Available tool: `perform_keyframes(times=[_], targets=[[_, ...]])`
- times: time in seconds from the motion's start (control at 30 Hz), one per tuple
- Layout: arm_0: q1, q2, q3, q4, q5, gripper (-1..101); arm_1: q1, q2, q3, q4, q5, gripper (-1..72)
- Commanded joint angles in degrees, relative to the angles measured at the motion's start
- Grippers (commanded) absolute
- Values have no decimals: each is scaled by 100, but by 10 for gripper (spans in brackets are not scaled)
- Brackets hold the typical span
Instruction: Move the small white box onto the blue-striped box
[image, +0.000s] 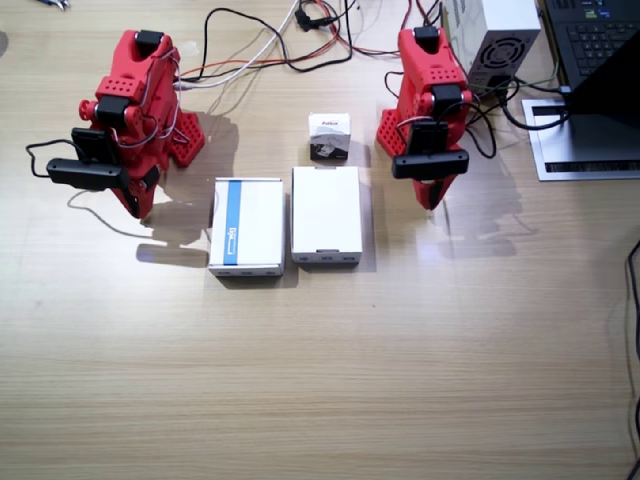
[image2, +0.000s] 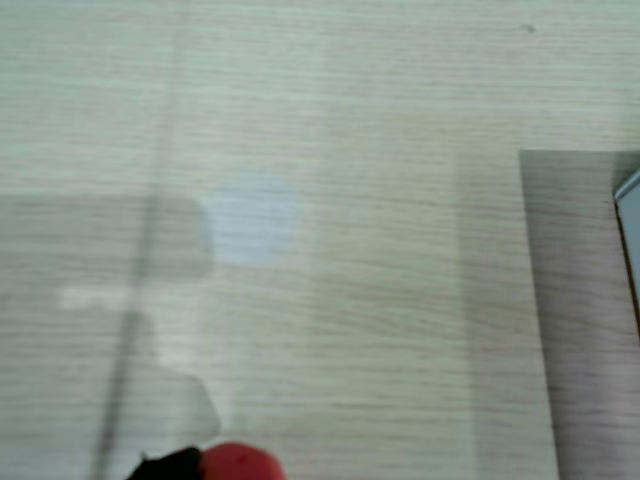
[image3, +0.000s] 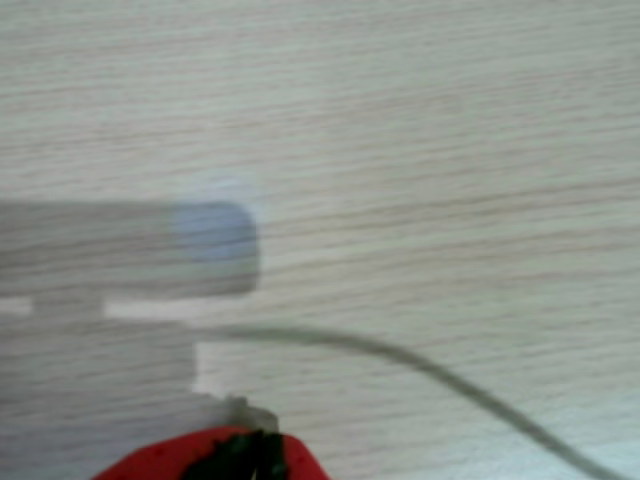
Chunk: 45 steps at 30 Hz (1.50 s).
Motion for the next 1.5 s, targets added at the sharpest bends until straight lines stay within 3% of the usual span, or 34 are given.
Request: perform_keyframes(times=[0.0,0.3,0.4,0.43,0.53,0.6,0.7,0.9,1.07,1.1,1.17,1.2,1.47], targets=[[-782,123,-97,141,1134,0,-527,149,-62,70,237,2],[-756,35,-97,97,993,0,-554,141,-97,-44,325,2],[-738,53,-97,97,932,0,-940,149,-1257,97,387,4],[-721,70,-97,97,888,0,-1292,114,-1846,343,527,14],[-650,114,-97,105,721,0,-3357,-668,-3507,976,1485,40],[-519,123,-97,97,580,0,-4509,-1626,-4219,1002,1890,54],[-290,114,-97,-26,220,0,-5810,-3111,-5186,782,2021,73],[-167,114,-88,-114,-220,25,-7998,-5599,-7242,624,1846,121],[-141,114,-88,-132,-229,44,-9316,-7436,-8350,888,1178,231],[-132,114,-88,-132,-237,59,-9475,-7831,-8675,1099,1020,274],[-158,114,-88,-158,-237,84,-9642,-8569,-9290,1644,501,463],[-158,114,-88,-158,-237,87,-9650,-8780,-9457,1714,290,506],[-185,123,-88,-114,-79,92,-9835,-10389,-11101,2250,-360,552]])
